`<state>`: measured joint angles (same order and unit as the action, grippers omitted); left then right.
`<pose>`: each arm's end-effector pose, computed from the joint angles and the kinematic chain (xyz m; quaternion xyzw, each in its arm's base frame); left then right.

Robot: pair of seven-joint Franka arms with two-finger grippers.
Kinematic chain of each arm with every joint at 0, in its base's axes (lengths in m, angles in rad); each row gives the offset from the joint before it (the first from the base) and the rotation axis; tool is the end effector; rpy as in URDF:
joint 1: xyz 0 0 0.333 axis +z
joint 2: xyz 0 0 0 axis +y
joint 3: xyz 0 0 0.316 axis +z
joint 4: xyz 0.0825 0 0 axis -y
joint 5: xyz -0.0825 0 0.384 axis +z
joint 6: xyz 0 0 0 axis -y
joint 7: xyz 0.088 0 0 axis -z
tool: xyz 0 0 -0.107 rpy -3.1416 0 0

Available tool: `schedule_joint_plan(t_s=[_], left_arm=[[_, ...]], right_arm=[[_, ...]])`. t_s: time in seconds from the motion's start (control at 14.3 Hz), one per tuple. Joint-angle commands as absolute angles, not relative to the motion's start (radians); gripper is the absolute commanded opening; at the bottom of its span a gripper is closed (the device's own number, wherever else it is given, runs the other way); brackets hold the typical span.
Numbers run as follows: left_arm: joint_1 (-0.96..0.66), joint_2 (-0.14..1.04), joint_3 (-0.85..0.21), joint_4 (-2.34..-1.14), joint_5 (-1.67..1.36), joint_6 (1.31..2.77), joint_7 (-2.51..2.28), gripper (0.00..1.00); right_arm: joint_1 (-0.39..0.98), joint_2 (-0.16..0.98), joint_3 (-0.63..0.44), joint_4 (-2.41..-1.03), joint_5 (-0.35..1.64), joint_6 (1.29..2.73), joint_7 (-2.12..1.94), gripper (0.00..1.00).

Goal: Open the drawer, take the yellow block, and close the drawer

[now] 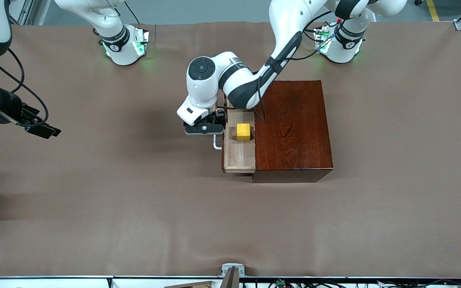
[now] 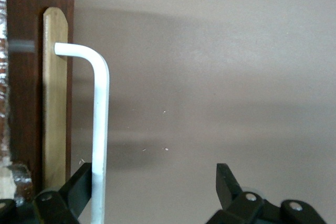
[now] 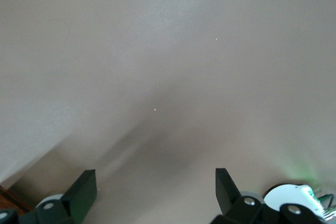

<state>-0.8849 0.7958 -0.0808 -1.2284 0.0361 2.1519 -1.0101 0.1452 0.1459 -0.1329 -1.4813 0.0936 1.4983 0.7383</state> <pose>0.4507 -0.6191 0.3074 0.9974 0.0272 0.0255 0.0610 0.5886 0.0234 0.5779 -0.9325 0.3537 0.0729 0.0112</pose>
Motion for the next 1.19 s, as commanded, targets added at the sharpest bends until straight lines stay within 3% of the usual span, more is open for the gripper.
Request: schedule_joint_plan(t_s=[0.0, 0.56, 1.12], left_arm=[[-0.896, 0.819, -0.101, -1.206, -0.008, 2.238, -1.017, 1.00], [-0.905, 0.836, -0.115, -1.207, -0.008, 2.327, -1.022, 1.00], [-0.899, 0.815, -0.107, -1.209, -0.008, 2.280, -1.031, 1.00]], right_arm=[[0.163, 0.150, -0.137, -1.473, 0.112, 1.503, 0.822, 1.00], [0.201, 0.156, -0.137, -1.474, 0.166, 1.517, 1.040, 1.00], [0.273, 0.179, -0.138, -1.473, 0.176, 1.565, 1.360, 1.00]])
